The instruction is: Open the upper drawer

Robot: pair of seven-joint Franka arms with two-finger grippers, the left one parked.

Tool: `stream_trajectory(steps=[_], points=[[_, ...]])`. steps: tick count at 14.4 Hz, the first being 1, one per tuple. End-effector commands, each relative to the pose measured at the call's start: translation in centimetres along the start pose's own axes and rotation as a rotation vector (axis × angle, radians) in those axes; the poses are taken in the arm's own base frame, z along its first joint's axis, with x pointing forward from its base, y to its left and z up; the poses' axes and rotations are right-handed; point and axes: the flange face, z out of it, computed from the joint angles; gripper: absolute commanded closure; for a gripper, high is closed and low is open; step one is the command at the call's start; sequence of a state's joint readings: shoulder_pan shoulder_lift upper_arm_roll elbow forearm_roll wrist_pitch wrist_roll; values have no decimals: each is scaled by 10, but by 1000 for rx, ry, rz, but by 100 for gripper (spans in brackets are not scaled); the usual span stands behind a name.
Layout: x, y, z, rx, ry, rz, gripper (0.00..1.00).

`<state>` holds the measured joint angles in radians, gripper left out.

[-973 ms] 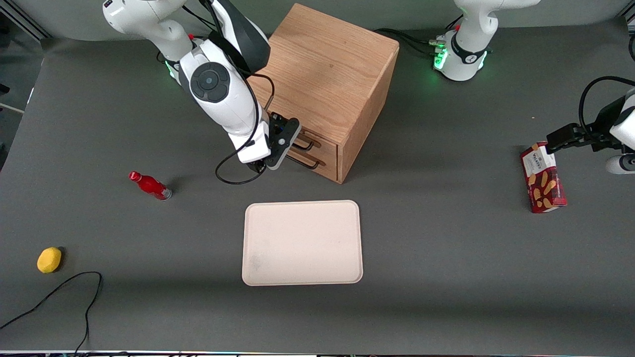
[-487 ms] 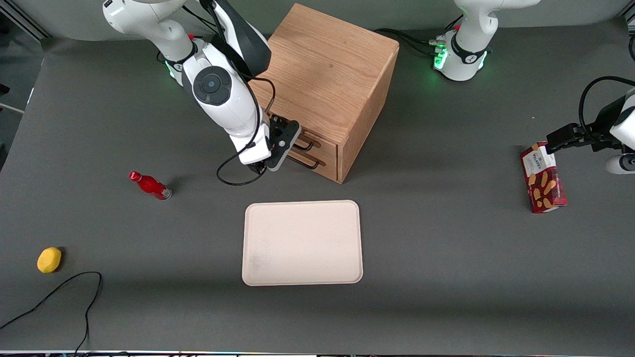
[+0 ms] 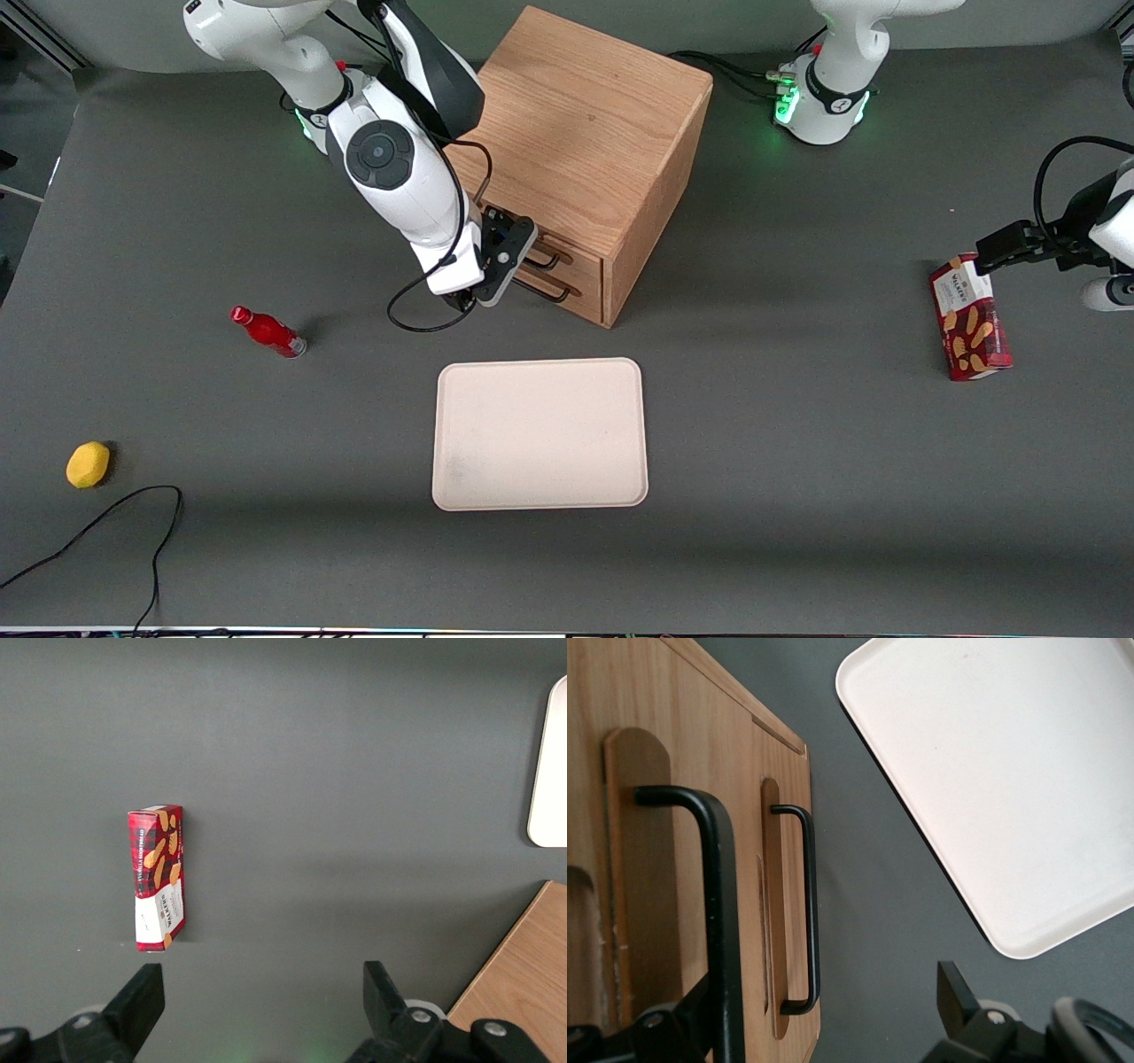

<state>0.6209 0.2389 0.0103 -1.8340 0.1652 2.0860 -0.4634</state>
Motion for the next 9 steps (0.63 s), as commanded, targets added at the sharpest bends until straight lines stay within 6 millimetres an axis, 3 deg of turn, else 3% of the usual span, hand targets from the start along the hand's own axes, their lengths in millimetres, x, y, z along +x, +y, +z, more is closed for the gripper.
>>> stream_trajectory(steps=[1, 9], points=[[-2, 3, 5, 4, 13, -6, 0], [-3, 7, 8, -6, 1, -5, 0]])
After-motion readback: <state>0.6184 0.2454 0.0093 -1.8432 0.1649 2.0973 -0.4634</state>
